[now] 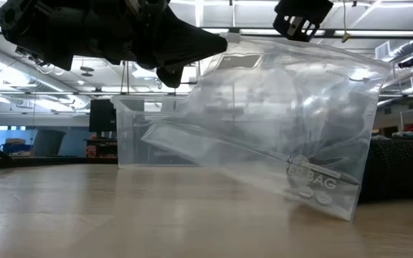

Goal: Roll bandage
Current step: Open the transparent zip bag

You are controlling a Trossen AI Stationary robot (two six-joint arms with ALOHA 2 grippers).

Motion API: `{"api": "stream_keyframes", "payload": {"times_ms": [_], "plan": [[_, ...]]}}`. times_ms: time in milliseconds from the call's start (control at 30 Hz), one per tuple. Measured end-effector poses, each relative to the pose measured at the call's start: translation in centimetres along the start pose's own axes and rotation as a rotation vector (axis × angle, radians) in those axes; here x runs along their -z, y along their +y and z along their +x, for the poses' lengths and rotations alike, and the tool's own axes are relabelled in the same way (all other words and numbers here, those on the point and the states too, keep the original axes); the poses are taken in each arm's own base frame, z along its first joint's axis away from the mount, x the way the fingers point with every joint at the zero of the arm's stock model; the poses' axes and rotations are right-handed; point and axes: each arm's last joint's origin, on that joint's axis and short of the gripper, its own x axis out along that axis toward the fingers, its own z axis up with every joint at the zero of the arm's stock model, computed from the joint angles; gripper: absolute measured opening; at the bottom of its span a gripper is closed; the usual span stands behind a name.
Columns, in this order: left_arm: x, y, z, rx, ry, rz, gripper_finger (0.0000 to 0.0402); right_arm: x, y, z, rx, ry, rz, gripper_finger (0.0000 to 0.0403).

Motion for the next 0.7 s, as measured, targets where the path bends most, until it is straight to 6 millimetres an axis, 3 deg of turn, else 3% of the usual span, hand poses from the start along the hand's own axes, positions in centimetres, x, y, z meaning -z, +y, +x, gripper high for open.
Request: {"api": "stream_keyframes", "payload": {"times_ms": [100,267,700], "plan": [[0.0,0.0,0.0,0.0,-0.001,0.0,0.0,0.3,-0.2,0.1,0.042,0.017,0.002,0.0075],[0.0,0.0,0.0,0.0,-0.001,0.0,0.0,0.5,-0.6,0.1,0.154,0.012,0.006,0.001],[0.0,0.0,0.0,0.0,-0.001,0.0,0.0,1.0,-1.1,1.8,0.134,0.067,0.051,0.0002]]}}
